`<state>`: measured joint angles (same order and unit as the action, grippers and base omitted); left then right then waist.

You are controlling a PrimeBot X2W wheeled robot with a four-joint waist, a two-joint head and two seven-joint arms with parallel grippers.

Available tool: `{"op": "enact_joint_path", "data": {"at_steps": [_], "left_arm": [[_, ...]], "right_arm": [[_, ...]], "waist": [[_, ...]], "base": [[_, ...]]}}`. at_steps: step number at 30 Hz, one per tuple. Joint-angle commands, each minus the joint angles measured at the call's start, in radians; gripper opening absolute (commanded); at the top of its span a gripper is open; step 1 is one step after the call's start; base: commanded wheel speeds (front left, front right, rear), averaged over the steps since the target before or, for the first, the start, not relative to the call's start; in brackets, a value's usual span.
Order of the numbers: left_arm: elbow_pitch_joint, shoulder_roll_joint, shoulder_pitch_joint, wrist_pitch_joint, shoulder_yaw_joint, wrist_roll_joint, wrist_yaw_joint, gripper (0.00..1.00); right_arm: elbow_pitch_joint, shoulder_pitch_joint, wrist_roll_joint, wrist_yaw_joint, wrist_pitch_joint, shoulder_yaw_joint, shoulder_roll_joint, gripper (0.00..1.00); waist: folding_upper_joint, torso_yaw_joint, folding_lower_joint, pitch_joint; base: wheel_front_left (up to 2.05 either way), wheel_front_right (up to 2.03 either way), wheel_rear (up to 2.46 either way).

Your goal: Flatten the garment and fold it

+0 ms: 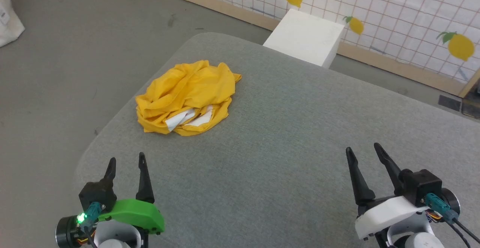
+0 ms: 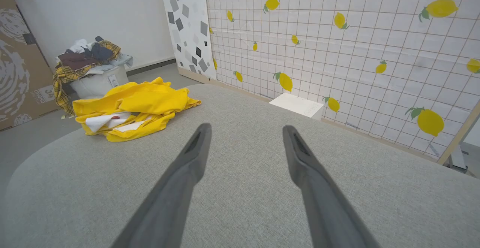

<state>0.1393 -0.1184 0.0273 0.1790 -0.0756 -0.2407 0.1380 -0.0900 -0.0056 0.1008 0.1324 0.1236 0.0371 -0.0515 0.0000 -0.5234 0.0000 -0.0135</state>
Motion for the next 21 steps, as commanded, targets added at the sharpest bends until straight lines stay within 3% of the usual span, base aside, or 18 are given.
{"op": "enact_joint_path", "data": {"at_steps": [1, 14, 21], "left_arm": [[0.006, -0.007, 0.021, 0.01, -0.003, -0.021, 0.01, 1.0], [0.041, -0.017, 0.038, 0.047, -0.01, -0.083, 0.034, 1.0], [0.1, -0.037, 0.205, 0.062, -0.002, -0.139, -0.016, 1.0]], "right_arm": [[-0.004, -0.018, 0.012, -0.001, 0.009, 0.003, 0.001, 1.0], [-0.011, -0.032, 0.024, -0.002, 0.019, 0.007, 0.001, 1.0], [0.003, -0.1, -0.003, -0.002, 0.002, 0.026, 0.001, 1.0]], "waist": [[0.0, -0.015, 0.0, -0.003], [0.0, -0.093, 0.0, -0.031], [0.0, -0.032, 0.0, -0.164]], "base": [[0.0, 0.0, 0.0], [0.0, 0.0, 0.0], [0.0, 0.0, 0.0]]}}
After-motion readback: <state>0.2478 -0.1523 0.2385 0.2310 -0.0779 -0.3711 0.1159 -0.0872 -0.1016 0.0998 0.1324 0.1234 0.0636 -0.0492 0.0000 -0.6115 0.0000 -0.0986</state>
